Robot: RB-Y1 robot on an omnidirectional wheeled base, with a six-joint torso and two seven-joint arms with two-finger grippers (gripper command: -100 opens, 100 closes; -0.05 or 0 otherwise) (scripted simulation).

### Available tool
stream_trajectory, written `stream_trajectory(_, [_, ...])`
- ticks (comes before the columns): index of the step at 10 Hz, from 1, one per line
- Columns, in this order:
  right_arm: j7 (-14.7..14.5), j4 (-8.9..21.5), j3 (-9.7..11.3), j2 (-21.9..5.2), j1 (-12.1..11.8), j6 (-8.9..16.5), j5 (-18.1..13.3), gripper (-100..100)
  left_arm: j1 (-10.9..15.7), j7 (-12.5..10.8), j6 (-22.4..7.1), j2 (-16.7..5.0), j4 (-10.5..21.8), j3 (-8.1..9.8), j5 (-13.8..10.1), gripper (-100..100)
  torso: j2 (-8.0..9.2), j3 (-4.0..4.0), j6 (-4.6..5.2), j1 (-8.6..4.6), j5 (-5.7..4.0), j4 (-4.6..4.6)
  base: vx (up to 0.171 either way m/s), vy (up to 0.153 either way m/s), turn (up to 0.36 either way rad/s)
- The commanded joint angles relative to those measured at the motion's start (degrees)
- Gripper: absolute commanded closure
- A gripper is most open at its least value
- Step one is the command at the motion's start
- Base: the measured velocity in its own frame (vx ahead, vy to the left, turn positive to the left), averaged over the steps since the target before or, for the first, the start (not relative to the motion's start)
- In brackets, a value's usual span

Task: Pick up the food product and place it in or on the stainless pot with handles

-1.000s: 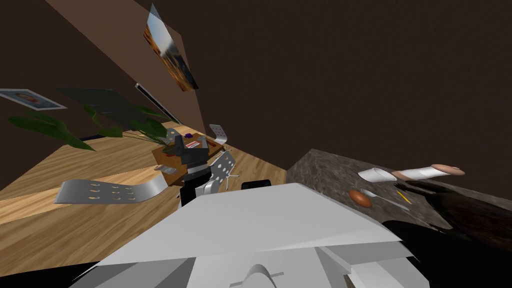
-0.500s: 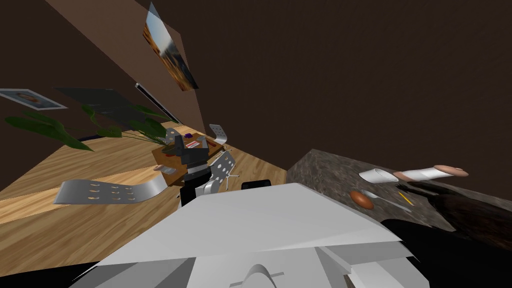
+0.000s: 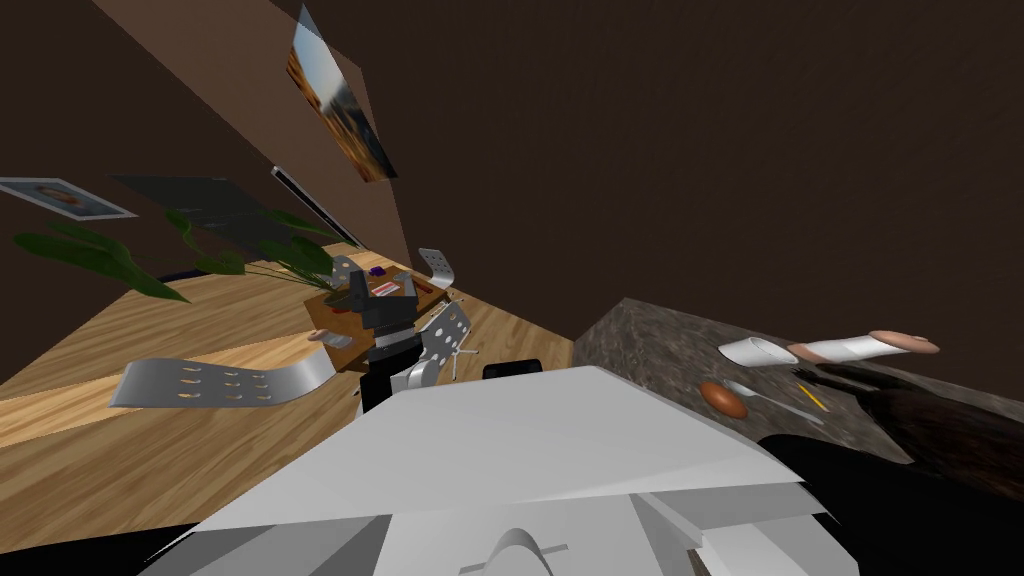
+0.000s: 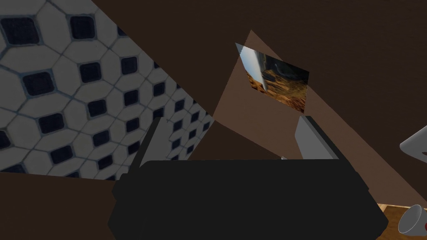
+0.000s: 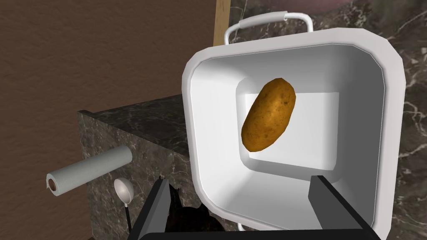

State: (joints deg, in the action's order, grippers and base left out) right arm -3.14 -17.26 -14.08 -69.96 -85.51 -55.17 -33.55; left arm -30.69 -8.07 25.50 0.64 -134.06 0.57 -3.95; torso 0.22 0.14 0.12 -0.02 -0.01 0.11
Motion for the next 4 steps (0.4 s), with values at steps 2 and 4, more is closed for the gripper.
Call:
stream_trajectory(2, [0.0, 0.0, 0.0, 0.0, 0.0, 0.0, 0.0, 0, 0.0, 0.0, 0.0, 0.0, 0.0, 0.0, 0.0, 0, 0.0, 0.0, 0.0, 0.0, 0.0, 0.0, 0.0, 0.0, 0.0])
stream_trajectory(4, [0.0, 0.0, 0.0, 0.0, 0.0, 0.0, 0.0, 0, 0.0, 0.0, 0.0, 0.0, 0.0, 0.0, 0.0, 0, 0.0, 0.0, 0.0, 0.0, 0.0, 0.0, 0.0, 0.0, 0.0])
